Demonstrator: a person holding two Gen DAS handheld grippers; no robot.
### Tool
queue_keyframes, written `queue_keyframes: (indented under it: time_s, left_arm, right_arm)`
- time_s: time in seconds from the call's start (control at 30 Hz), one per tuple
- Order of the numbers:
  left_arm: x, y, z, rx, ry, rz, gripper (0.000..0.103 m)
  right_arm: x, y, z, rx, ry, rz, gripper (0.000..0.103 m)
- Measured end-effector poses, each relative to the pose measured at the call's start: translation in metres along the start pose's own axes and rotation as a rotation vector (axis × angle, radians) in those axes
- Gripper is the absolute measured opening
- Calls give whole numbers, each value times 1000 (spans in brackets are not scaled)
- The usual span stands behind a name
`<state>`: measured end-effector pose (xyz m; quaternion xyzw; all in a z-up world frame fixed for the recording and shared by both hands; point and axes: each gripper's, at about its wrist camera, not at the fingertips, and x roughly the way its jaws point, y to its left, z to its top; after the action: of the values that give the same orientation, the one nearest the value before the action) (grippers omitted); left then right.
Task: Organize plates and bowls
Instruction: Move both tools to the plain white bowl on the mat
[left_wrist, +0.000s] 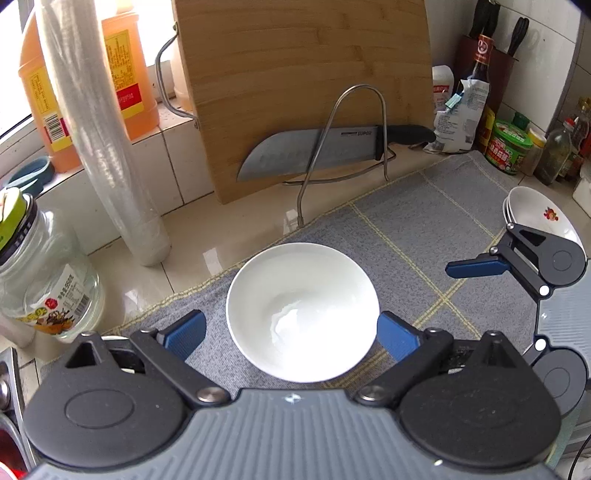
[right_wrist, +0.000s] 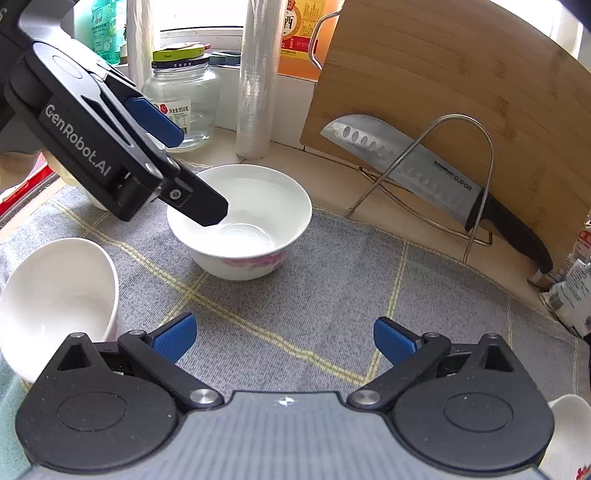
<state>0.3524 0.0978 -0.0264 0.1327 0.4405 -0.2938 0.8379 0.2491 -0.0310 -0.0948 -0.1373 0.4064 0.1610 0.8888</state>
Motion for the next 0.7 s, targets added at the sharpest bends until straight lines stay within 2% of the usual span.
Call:
queue_keyframes:
  time_s: [0.23,0.3,0.47,0.7]
  left_arm:
    - [23,10,9,5,37,-50,96]
    - [28,11,10,1,44,-60,88]
    - [38,17,12,-6,64,-81,85]
    - [44,24,13,-24,76,-99,82]
  right_arm:
    - [21,4,13,-41,-17,70,103]
    - [25,6,16,-54,-26,78,103]
    - [35,10,23,-74,-26,108,101]
    - [46,17,28,-127,-19,116,88]
